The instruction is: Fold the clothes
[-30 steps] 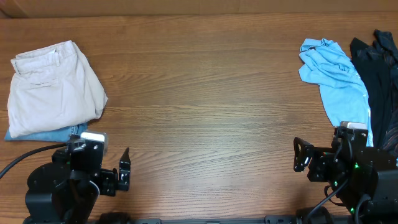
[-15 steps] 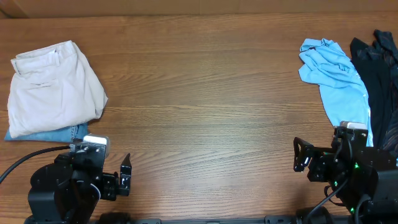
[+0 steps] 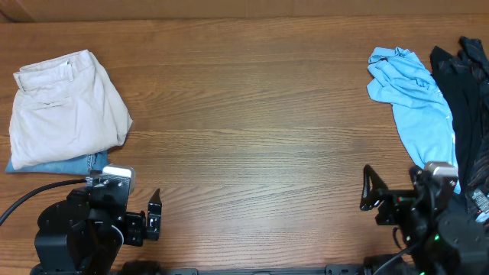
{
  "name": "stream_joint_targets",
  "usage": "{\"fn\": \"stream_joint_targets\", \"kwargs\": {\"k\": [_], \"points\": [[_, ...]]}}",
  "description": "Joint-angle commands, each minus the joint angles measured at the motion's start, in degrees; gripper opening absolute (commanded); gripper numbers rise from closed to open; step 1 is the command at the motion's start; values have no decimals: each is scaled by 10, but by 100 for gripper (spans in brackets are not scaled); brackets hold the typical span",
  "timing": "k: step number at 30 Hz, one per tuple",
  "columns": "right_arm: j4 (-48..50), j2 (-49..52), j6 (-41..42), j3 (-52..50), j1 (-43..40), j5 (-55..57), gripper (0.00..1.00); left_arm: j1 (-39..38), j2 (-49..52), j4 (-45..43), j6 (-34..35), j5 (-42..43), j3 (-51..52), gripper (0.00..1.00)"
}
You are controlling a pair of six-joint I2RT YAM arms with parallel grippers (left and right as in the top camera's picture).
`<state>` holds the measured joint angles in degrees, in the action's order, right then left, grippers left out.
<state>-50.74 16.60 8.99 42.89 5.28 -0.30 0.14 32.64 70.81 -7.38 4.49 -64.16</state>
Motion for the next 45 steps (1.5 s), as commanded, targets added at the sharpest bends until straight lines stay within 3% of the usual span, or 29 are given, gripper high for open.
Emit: {"fn": "stream_joint_targets", "kwargs": {"k": [1, 6, 21, 28, 45], "points": [[68, -73, 0, -93, 2, -24, 100, 2, -2, -1, 10, 9, 0, 100], [189, -167, 0, -218, 2, -33, 100, 2, -2, -1, 10, 9, 0, 100], [560, -164, -65, -415, 17, -19, 100, 2, -2, -1, 10, 9, 0, 100], [458, -164, -62, -424, 18, -17, 100, 2, -2, -1, 10, 9, 0, 100], [461, -164, -62, -424, 18, -17, 100, 2, -2, -1, 10, 9, 0, 100]]}}
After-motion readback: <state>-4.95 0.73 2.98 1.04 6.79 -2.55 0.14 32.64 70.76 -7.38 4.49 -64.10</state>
